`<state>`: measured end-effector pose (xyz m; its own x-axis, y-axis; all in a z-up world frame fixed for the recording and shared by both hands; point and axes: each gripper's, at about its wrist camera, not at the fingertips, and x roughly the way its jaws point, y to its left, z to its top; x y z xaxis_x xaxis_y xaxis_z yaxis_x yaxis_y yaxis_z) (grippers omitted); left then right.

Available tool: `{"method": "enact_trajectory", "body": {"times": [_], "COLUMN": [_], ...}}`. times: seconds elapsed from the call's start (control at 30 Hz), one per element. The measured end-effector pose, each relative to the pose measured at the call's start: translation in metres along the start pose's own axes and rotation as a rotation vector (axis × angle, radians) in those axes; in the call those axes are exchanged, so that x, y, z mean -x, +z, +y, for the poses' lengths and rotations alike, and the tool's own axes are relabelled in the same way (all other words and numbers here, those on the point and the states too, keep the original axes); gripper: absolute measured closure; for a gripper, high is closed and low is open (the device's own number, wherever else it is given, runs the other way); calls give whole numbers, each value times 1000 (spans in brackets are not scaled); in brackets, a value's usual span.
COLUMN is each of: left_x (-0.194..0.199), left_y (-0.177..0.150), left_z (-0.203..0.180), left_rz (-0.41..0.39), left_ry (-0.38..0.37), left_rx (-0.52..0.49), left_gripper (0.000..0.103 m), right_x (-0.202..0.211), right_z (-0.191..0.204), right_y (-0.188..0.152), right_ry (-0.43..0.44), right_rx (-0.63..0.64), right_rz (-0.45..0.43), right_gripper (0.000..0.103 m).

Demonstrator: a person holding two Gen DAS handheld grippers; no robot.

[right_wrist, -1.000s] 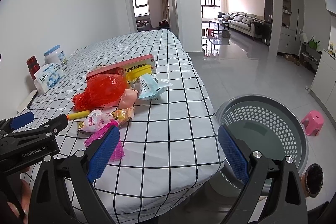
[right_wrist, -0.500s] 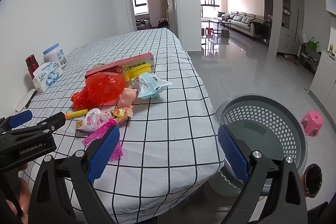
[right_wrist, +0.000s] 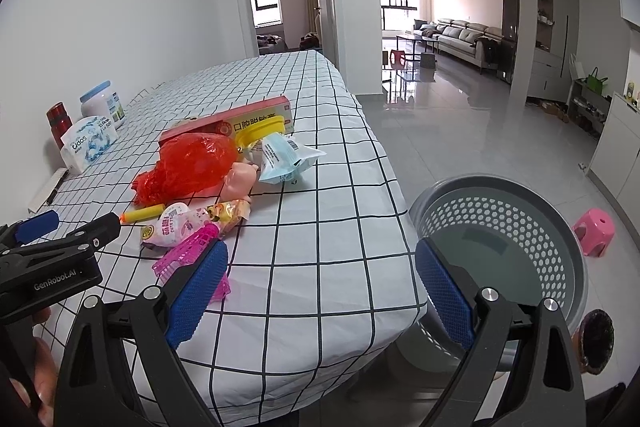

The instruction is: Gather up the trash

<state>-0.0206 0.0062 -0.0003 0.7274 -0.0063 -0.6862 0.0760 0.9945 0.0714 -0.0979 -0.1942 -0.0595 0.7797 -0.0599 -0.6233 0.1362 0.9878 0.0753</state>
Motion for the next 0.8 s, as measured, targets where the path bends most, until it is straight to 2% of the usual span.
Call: {"method": "enact_trajectory", "body": {"times": [0.47,0.8], "left_x": [-5,-20], "left_y": [-3,-9], "left_z": [5,42], "left_rz": [7,34], "left_ry": [3,58], "left_rx": [10,59], "left_gripper": [6,6], "right_x": [-2,-17], "right_z": [0,23], "right_y": [-4,-8], "right_ry": [9,93], "right_rx": [3,44], "right_rz": [3,41], "right_gripper": [13,13]}}
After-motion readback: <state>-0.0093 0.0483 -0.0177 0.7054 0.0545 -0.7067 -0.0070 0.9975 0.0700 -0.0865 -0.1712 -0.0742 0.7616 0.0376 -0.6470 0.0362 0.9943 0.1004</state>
